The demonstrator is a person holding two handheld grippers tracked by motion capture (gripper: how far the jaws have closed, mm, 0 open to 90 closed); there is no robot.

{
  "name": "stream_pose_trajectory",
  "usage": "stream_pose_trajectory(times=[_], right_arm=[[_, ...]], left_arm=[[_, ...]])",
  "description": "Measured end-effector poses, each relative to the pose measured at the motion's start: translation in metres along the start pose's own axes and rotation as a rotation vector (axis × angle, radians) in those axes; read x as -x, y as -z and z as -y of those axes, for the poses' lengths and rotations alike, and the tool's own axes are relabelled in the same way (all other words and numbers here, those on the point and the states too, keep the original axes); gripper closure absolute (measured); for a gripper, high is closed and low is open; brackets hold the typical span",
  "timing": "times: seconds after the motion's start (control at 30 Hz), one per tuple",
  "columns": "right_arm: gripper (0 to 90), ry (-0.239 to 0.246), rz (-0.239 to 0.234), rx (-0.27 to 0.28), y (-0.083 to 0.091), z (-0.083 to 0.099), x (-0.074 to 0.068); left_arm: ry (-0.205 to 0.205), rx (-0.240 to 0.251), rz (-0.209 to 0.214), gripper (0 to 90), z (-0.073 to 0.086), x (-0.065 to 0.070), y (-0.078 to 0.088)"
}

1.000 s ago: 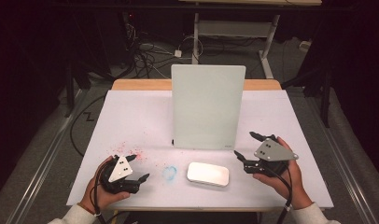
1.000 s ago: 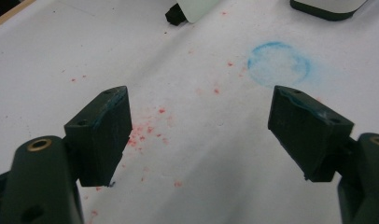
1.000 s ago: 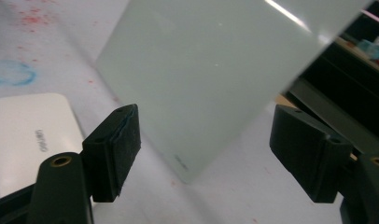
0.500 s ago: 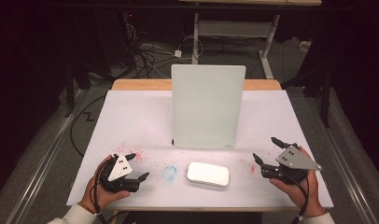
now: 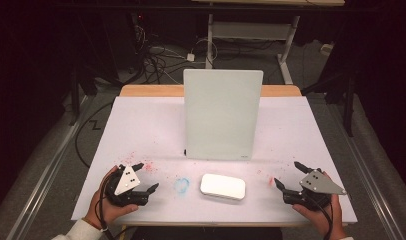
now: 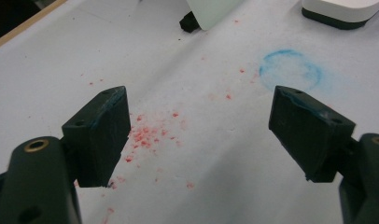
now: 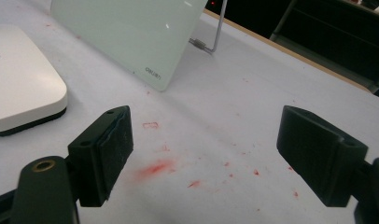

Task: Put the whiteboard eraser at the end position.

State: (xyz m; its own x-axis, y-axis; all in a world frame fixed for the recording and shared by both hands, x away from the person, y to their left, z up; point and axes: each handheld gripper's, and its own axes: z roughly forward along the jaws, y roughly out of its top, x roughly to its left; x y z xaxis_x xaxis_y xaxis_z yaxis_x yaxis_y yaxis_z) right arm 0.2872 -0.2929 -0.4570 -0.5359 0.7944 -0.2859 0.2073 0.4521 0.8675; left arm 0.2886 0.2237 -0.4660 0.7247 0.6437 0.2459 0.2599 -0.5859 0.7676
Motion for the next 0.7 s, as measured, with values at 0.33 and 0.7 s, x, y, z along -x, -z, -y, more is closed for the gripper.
stream_pose_trajectory(times=[0.33,0.7], right_arm=[[17.5,0.011,0.010,0.014,0.0027,-0.0073,-0.0067],[17.6,0.015,0.016,0.017,0.0038,-0.0067,-0.0061]], left_arm=[[0.010,0.005,0.003,19.3,0.0013,0.0007,0.0035],[0.002,0.002,0.004,19.2,0.0001,0.0013,0.0016]])
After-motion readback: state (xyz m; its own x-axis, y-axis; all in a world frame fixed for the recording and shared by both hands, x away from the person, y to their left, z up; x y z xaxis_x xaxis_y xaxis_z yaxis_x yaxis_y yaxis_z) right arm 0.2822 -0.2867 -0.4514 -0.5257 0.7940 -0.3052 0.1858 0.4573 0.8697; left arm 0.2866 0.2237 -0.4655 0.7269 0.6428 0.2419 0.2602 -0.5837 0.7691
